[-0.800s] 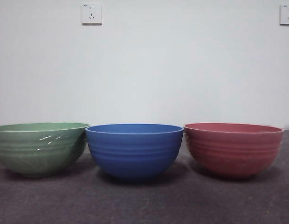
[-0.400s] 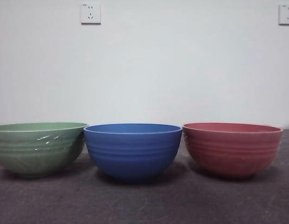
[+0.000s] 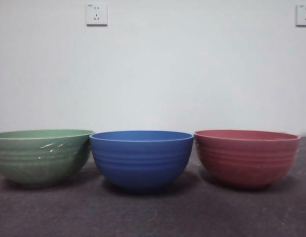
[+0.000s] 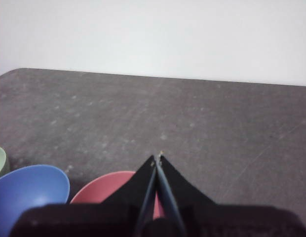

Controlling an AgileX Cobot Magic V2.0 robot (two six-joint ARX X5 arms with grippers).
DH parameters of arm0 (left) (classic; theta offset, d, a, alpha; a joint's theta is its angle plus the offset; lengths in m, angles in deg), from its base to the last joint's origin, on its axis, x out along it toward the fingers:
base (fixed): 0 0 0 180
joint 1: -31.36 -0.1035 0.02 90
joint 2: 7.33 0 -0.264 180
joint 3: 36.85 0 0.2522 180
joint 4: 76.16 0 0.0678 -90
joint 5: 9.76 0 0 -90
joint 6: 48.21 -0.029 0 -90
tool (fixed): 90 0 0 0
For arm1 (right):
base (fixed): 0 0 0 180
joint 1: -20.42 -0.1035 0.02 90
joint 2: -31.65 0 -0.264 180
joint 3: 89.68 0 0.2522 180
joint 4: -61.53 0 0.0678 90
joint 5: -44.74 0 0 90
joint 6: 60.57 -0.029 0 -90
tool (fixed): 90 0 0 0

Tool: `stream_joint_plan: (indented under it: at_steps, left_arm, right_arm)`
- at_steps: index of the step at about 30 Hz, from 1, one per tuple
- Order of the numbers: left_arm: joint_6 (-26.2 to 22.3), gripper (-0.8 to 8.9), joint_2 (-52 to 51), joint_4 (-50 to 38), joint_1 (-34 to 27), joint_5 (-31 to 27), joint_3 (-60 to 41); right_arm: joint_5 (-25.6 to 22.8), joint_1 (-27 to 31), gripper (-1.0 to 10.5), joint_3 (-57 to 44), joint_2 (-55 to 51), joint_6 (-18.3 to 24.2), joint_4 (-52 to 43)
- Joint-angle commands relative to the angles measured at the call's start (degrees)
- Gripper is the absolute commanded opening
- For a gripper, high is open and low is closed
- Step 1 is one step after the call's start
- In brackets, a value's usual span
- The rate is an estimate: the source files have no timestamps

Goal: Pick up the green bowl on the top,put the green bowl on the left,pick up the red bowl in the middle,put the red bowl on the right

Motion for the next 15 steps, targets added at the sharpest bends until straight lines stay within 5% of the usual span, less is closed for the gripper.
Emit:
stream_joint_plan:
  at_steps: [1,15]
  left_arm:
    - [0.37,-0.03,-0.11,0.09,-0.13,-0.22,-0.81]
    - [0.37,-0.03,-0.11,0.09,-0.13,-0.22,-0.81]
  right_arm:
    - [0.02,-0.04,0.0,-0.28,-0.04,-0.52,0.28]
    - [0.02,-0.04,0.0,-0.28,-0.04,-0.52,2.21]
